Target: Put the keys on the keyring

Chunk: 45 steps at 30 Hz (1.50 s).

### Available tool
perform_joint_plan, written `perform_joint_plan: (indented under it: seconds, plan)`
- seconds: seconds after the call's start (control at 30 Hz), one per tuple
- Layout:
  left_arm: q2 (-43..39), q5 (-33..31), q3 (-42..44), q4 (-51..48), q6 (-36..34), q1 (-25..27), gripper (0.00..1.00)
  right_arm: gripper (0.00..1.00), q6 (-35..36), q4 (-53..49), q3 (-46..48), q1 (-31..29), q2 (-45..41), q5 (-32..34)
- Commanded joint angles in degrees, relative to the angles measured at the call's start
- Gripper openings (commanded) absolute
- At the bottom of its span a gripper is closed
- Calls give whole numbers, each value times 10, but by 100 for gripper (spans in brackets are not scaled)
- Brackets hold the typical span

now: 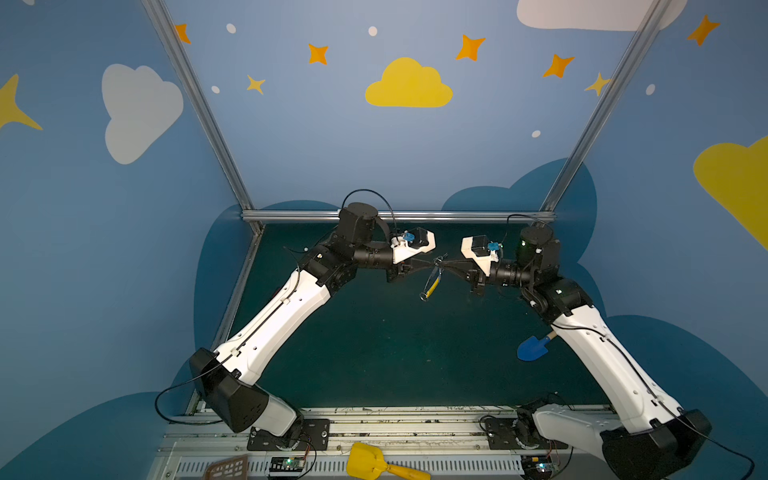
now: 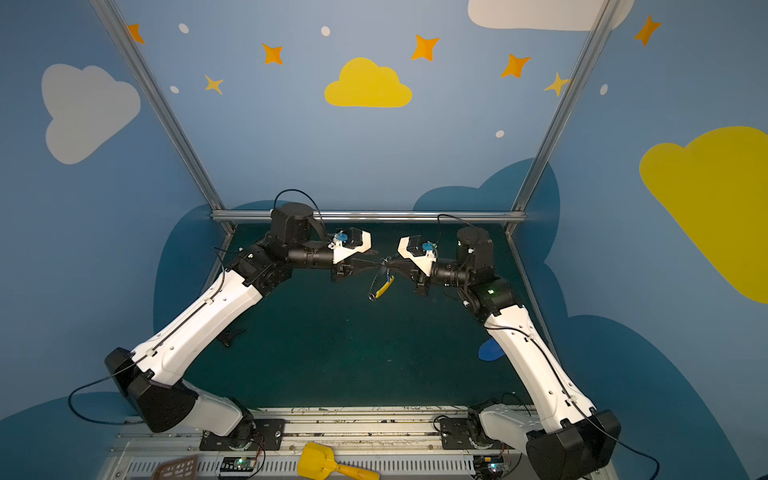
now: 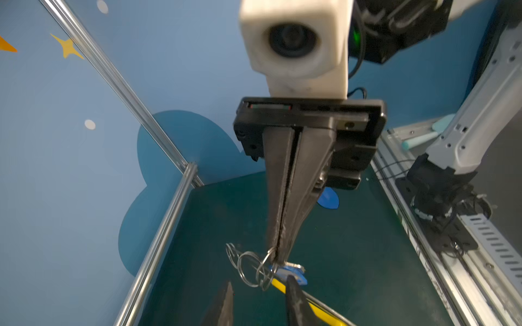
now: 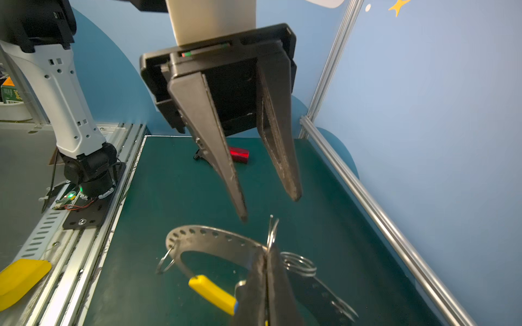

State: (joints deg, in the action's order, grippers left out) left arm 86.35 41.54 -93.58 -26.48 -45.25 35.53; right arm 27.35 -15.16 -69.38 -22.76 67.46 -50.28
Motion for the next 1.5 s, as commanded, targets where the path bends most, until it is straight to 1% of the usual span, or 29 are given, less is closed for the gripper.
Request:
perform_joint_plan:
  seconds: [0.0,0.1,0.3,0.53,0.73,0.9,1.07,1.17,1.23,1.3,1.37,1.47]
  plan:
    - [15,-49,-22,-103,-85,11,31,0,21,-49,-22,-4,2,-4]
    - [17,-64,-27,-117,-105,19,30,0,22,-60,-25,-7,3,-9]
    - [17,-77,-31,-118,-121,27,30,0,54,-105,-41,-21,13,-8]
    - [16,-84,-40,-124,-132,32,30,0,78,-141,-50,-32,16,9]
    - [20,-70,-53,-143,-146,37,23,0,92,-157,-56,-41,22,19]
    - [26,-72,-57,-152,-154,45,20,0,96,-158,-56,-44,23,23]
    - [39,-75,-71,-171,-162,52,14,0,102,-155,-55,-45,20,26]
    - [43,-67,-76,-172,-163,55,12,0,105,-156,-55,-45,19,27]
    - [47,-64,-80,-175,-163,59,7,0,104,-150,-52,-44,17,31]
    - [49,-55,-81,-174,-159,62,3,0,102,-137,-46,-44,13,32]
    - [47,-45,-77,-161,-146,61,3,0,92,-116,-34,-41,9,35]
    - [37,-28,-62,-123,-119,55,3,6,79,-76,-5,-32,-7,45]
